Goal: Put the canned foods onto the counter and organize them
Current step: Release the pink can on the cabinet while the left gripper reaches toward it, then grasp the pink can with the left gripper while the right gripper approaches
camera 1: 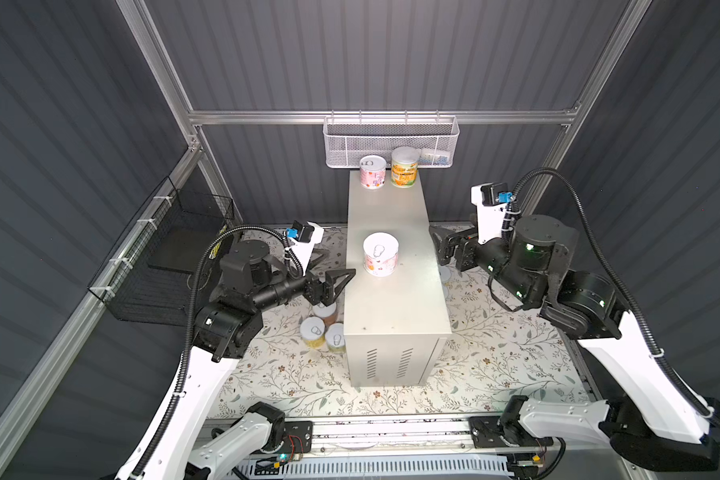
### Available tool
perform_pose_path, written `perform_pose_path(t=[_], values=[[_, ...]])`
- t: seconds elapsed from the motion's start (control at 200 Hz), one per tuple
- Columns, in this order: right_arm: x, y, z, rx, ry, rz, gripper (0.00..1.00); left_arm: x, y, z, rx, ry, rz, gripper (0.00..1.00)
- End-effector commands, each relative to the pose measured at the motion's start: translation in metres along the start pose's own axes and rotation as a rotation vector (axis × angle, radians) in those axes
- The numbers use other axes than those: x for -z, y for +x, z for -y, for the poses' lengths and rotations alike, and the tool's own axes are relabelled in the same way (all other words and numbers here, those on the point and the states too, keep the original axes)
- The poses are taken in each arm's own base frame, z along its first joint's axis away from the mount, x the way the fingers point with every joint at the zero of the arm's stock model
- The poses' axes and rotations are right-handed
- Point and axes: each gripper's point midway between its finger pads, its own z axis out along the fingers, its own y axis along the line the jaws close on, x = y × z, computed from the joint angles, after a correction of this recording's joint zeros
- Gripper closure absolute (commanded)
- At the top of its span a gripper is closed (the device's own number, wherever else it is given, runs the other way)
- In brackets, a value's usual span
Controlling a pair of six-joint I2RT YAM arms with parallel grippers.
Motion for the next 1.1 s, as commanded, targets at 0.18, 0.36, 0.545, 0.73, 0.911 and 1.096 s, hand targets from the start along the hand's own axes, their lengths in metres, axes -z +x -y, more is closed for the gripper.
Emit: perform_pose_path(t=[0.18, 0.36, 0.545, 0.73, 0.911, 1.096], values=[[0.001, 0.015, 0.023, -0.063, 0.051, -0.011, 0.03, -0.021, -0.006, 0.018, -0.056, 0.027, -0.001, 0.1], [-0.006, 0.023, 0.03, -0.077, 0.064, -0.03, 0.03, -0.032, -0.007, 0.018, -0.056, 0.018, -0.004, 0.11], [0.001, 0.022, 0.036, -0.094, 0.063, -0.017, 0.04, -0.043, -0.01, 0.02, -0.057, 0.027, -0.004, 0.17], [-0.001, 0.027, 0.04, -0.099, 0.069, -0.031, 0.04, -0.051, -0.014, 0.025, -0.063, 0.053, 0.002, 0.18], [-0.003, 0.032, 0.045, -0.111, 0.075, -0.037, 0.04, -0.06, -0.024, 0.032, -0.074, 0.076, 0.019, 0.2], [-0.004, 0.036, 0.051, -0.114, 0.087, -0.043, 0.04, -0.071, -0.028, 0.025, -0.076, 0.046, 0.034, 0.25]])
